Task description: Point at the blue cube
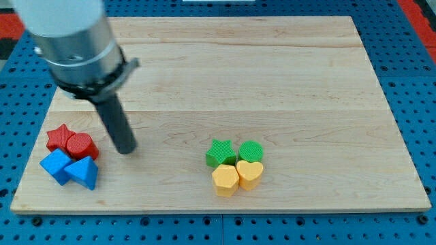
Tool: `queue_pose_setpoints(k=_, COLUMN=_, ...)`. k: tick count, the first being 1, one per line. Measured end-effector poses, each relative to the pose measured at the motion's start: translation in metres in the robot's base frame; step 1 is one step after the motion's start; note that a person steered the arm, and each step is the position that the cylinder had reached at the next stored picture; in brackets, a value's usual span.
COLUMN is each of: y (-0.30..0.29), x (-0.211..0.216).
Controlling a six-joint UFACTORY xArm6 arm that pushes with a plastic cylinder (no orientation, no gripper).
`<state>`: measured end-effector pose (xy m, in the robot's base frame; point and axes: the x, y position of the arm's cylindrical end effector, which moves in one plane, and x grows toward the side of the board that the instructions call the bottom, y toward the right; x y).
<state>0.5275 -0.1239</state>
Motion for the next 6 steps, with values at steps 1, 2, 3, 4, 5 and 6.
queue_pose_setpoints(k=1, y=0.021, x=0.061)
queue_pose_setpoints(k=2, y=0.013, x=0.091)
queue_pose_setpoints(k=3, y=-0.049, x=0.079)
queue_pose_setpoints(k=4, y=-0.105, x=0.076)
queue_pose_setpoints(k=5, y=-0.14, x=0.079)
queue_pose_setpoints(k=6, y=-0.142, x=0.065)
